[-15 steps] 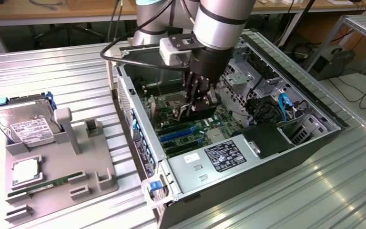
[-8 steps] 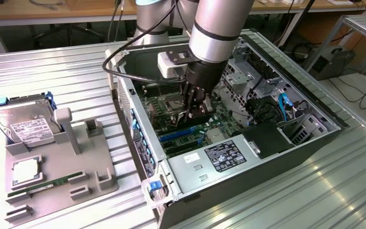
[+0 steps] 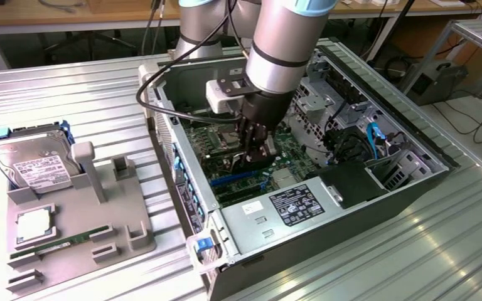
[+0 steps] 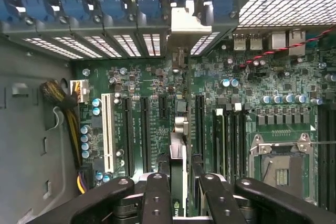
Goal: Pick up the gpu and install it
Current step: 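Insert the gpu into the slot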
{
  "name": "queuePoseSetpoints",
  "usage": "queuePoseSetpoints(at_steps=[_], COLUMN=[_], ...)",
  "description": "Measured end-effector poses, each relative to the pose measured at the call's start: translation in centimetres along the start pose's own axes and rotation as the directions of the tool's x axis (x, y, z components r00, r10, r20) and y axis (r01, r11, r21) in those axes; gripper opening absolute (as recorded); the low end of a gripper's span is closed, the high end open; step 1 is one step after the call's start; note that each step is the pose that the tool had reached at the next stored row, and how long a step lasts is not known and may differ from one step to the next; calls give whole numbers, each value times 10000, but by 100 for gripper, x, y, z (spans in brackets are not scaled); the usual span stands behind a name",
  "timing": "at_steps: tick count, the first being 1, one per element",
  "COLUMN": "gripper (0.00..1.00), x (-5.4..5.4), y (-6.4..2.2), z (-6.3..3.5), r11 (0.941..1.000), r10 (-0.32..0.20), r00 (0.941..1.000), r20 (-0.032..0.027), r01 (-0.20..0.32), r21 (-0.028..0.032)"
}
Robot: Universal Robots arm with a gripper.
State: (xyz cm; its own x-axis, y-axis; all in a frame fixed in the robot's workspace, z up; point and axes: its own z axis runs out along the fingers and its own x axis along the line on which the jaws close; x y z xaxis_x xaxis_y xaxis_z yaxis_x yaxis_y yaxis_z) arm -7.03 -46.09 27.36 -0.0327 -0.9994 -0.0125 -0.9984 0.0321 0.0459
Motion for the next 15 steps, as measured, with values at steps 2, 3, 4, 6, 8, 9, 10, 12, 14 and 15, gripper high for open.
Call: queuePoseSetpoints(at_steps=[2,3,4,6,8,9,10,12,14,15], gripper=[26,26,26,26,26,26,26,26,26,26], x=[6,8,9,9,7,5,-1,-27,-32,-32], y=[6,8,11,13,21,21,22,23,26,29], z=[11,16,21,22,26,28,29,35,39,42], r11=[10000,10000,10000,9999,9999,9999,9999,9998,9997,9997], r10=[-36,-60,-89,-116,-114,-116,-123,-187,-227,-238], r00=[10000,10000,10000,9999,9999,9999,9999,9998,9997,9997], r20=[-3,-2,-3,-7,-4,-2,-5,-10,-22,-29], r01=[36,60,89,116,114,116,123,187,227,238], r21=[-1,-1,-2,-7,-5,-5,-6,-7,-7,-7])
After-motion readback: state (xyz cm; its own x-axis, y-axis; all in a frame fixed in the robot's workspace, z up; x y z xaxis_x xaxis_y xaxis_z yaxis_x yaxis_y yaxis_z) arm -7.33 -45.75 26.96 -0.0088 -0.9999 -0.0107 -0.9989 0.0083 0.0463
